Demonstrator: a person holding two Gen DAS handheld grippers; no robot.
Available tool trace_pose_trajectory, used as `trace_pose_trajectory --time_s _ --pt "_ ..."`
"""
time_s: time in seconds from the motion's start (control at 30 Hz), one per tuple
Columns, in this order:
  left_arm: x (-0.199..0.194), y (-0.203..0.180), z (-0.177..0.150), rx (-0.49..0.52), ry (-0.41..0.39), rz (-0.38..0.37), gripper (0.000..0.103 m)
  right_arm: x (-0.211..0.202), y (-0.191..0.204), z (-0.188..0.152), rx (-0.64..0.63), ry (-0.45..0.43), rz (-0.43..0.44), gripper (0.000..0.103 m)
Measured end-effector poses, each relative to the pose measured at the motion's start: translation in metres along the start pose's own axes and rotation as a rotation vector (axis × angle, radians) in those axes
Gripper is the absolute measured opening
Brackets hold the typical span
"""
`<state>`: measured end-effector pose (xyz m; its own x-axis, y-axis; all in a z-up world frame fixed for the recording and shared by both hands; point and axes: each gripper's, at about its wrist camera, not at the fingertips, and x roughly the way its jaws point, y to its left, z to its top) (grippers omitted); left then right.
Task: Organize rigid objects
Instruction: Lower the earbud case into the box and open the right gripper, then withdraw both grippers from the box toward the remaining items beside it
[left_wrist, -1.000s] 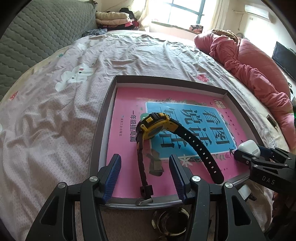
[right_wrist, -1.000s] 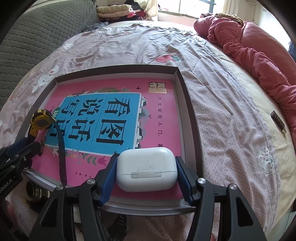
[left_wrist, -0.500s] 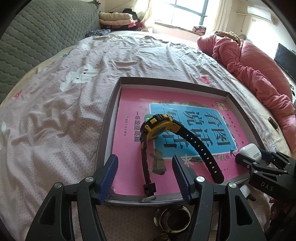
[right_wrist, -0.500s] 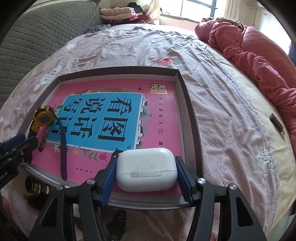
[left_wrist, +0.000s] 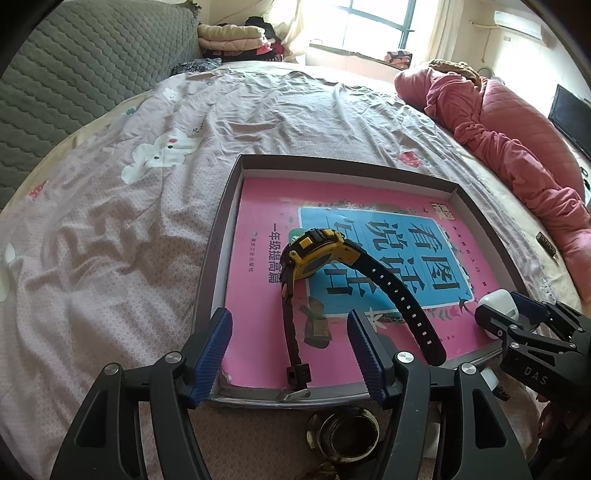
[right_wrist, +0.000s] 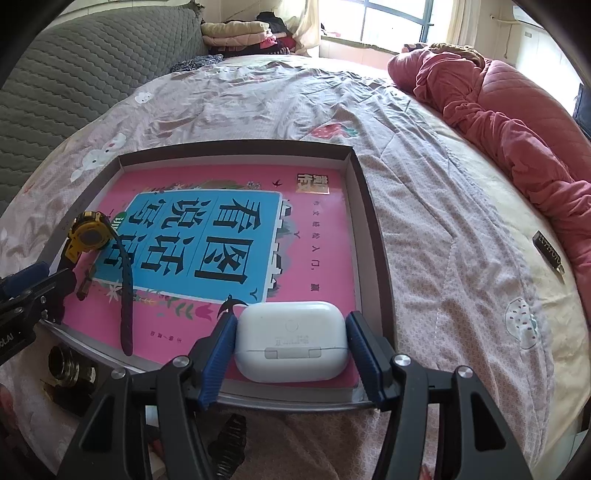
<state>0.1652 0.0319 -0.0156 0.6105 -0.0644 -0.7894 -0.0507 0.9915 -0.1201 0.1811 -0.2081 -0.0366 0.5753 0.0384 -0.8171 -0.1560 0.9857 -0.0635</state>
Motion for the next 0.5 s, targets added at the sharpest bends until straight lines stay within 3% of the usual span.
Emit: trace_pose_trajectory --time_s 0.5 --pt "-0.006 0.004 0.0 -0.01 -0.007 0.03 0.071 -0.019 -0.007 -0.008 0.007 -0.068 0.007 0.061"
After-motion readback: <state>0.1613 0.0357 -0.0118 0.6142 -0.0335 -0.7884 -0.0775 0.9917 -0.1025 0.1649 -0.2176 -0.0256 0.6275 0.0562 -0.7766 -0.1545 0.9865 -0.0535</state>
